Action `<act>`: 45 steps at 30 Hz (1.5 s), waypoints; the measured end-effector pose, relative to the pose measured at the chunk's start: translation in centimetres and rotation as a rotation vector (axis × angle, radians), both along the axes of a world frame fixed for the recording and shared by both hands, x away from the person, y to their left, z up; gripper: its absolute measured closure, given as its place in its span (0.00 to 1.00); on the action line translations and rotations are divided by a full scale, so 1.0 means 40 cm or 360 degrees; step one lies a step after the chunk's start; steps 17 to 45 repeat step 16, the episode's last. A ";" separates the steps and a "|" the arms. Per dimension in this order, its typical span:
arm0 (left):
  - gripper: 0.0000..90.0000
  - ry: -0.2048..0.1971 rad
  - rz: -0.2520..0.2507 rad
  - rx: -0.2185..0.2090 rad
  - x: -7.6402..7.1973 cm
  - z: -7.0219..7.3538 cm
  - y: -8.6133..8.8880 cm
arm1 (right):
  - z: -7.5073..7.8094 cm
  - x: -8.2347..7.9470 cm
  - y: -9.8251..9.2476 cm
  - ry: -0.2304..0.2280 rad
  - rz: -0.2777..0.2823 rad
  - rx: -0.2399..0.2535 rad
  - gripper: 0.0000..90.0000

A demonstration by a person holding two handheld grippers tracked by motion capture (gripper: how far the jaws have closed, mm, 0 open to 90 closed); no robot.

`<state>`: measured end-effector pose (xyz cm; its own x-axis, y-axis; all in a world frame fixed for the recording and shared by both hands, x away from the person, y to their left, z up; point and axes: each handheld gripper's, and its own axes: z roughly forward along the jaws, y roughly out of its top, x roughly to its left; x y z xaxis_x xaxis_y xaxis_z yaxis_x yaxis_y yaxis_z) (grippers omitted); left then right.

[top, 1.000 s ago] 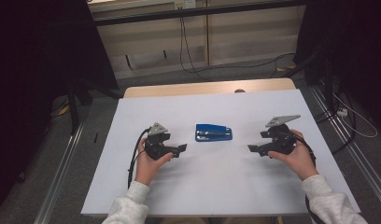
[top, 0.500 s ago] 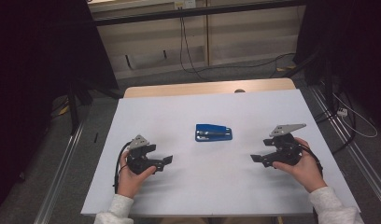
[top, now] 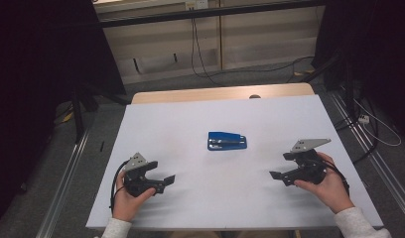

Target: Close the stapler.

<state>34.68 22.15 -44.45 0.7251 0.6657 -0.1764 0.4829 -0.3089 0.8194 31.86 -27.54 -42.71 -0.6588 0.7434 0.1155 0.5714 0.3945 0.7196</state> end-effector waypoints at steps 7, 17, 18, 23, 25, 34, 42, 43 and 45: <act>0.09 -0.0007 0.0001 0.0002 -0.018 -0.002 0.021 | -0.001 -0.021 -0.013 -0.0005 -0.0006 0.0014 0.15; 0.09 -0.0030 0.0021 -0.0040 -0.018 0.007 0.029 | -0.006 -0.024 -0.023 -0.0004 -0.0010 0.0014 0.15; 0.09 -0.0030 0.0021 -0.0040 -0.018 0.007 0.029 | -0.006 -0.024 -0.023 -0.0004 -0.0010 0.0014 0.15; 0.09 -0.0030 0.0021 -0.0040 -0.018 0.007 0.029 | -0.006 -0.024 -0.023 -0.0004 -0.0010 0.0014 0.15; 0.09 -0.0030 0.0021 -0.0040 -0.018 0.007 0.029 | -0.006 -0.024 -0.023 -0.0004 -0.0010 0.0014 0.15; 0.09 -0.0030 0.0021 -0.0040 -0.018 0.007 0.029 | -0.006 -0.024 -0.023 -0.0004 -0.0010 0.0014 0.15; 0.09 -0.0030 0.0021 -0.0040 -0.018 0.007 0.029 | -0.006 -0.024 -0.023 -0.0004 -0.0010 0.0014 0.15; 0.09 -0.0030 0.0021 -0.0040 -0.018 0.007 0.029 | -0.006 -0.024 -0.023 -0.0004 -0.0010 0.0014 0.15; 0.09 -0.0030 0.0021 -0.0040 -0.018 0.007 0.029 | -0.006 -0.024 -0.023 -0.0004 -0.0010 0.0014 0.15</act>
